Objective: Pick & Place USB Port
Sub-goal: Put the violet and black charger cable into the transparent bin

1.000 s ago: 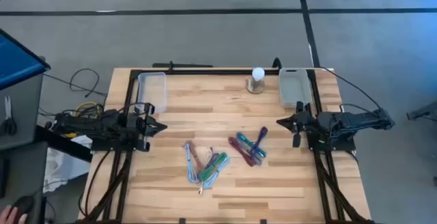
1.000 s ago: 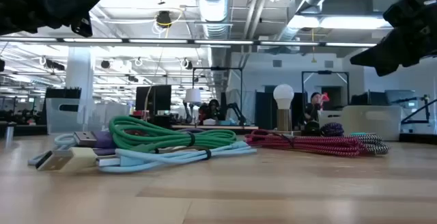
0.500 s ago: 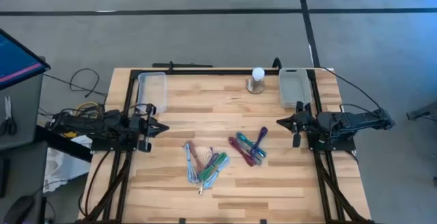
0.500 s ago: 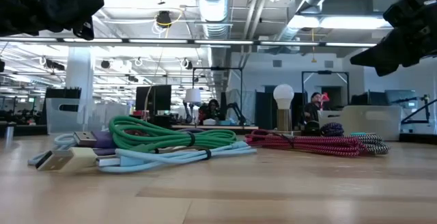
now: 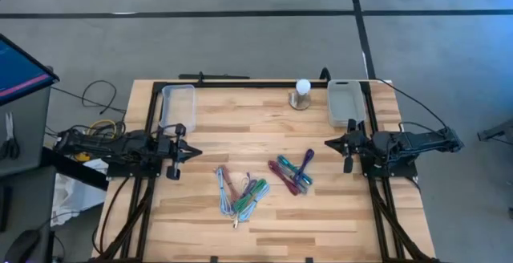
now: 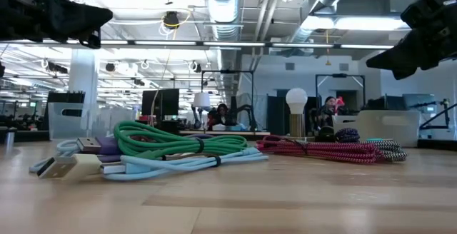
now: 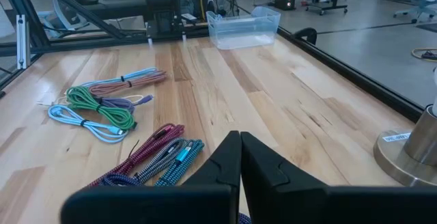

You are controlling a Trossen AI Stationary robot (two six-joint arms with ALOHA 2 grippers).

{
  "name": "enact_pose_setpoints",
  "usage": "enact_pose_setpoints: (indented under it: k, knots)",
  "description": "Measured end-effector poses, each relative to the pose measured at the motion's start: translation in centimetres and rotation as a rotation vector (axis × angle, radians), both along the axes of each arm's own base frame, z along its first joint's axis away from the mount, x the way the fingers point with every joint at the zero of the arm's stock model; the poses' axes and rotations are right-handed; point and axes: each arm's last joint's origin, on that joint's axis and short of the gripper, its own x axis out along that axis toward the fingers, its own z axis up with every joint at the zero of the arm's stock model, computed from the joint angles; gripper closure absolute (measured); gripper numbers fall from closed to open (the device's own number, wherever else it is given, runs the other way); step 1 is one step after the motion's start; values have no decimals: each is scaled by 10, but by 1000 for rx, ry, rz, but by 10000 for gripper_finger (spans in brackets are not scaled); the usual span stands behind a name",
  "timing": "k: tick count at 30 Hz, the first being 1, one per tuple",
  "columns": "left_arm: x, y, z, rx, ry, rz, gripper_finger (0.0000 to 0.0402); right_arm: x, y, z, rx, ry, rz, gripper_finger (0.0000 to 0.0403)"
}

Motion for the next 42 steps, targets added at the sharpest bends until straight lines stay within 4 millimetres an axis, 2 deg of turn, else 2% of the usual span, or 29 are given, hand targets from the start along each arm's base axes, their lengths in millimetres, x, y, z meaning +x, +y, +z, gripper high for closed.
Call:
enact_pose_setpoints:
  k: [21,42]
  knots:
    - [3,-1,-3,5,32,-1,387,0,0,0,1,-3,0,402]
    - [3,0,3,-31,-20,-3,387,3,0,16,18,-174,-1,402]
